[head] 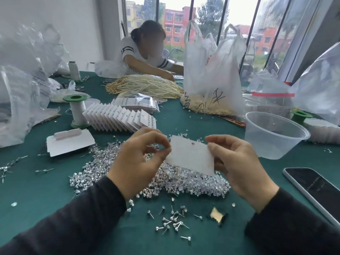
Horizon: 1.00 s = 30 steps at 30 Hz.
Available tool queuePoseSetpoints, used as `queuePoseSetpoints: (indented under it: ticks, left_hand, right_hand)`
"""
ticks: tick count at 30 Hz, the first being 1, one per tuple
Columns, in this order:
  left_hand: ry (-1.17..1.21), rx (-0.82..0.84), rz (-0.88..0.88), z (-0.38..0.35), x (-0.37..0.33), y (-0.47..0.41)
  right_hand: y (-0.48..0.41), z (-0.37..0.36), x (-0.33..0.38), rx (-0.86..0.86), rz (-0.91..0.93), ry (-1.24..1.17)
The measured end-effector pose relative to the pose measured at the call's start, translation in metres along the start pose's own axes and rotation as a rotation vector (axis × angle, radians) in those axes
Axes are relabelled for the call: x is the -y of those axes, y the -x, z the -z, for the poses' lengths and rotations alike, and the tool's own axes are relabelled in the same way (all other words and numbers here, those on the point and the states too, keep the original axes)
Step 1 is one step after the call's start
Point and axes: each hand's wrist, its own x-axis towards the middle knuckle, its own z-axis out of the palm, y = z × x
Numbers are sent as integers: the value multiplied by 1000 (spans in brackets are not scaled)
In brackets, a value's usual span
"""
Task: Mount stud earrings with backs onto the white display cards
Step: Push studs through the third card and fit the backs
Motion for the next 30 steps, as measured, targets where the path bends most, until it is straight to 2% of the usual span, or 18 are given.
queuePoseSetpoints:
  ticks: [2, 5, 11, 15, 19, 25, 28, 30]
  left_hand:
    - [96, -76, 74, 3, 2, -4]
    - [197, -104, 146, 7, 3, -6]
    - [120, -17, 126, 6, 1, -3]
    - [80, -22, 128, 5, 1, -2]
    - [-72, -40, 75, 4, 0, 0]
    - [-369, 199, -115, 7, -4, 3]
    - [-534, 182, -184, 4, -4, 3]
    - [-526, 139, -135, 3, -1, 3]
  right_hand:
    - [4, -5, 1, 27, -1, -4]
    - [8, -9, 2, 46, 23, -8]
    - [9, -10, 6, 36, 38, -29]
    - [10, -10, 8, 32, 34, -18]
    - [10, -10, 7, 33, 34, -23]
    - [7, -7, 9, 9, -82, -137]
    - [8, -7, 8, 97, -161, -191]
    - [7, -6, 9, 177, -170, -218]
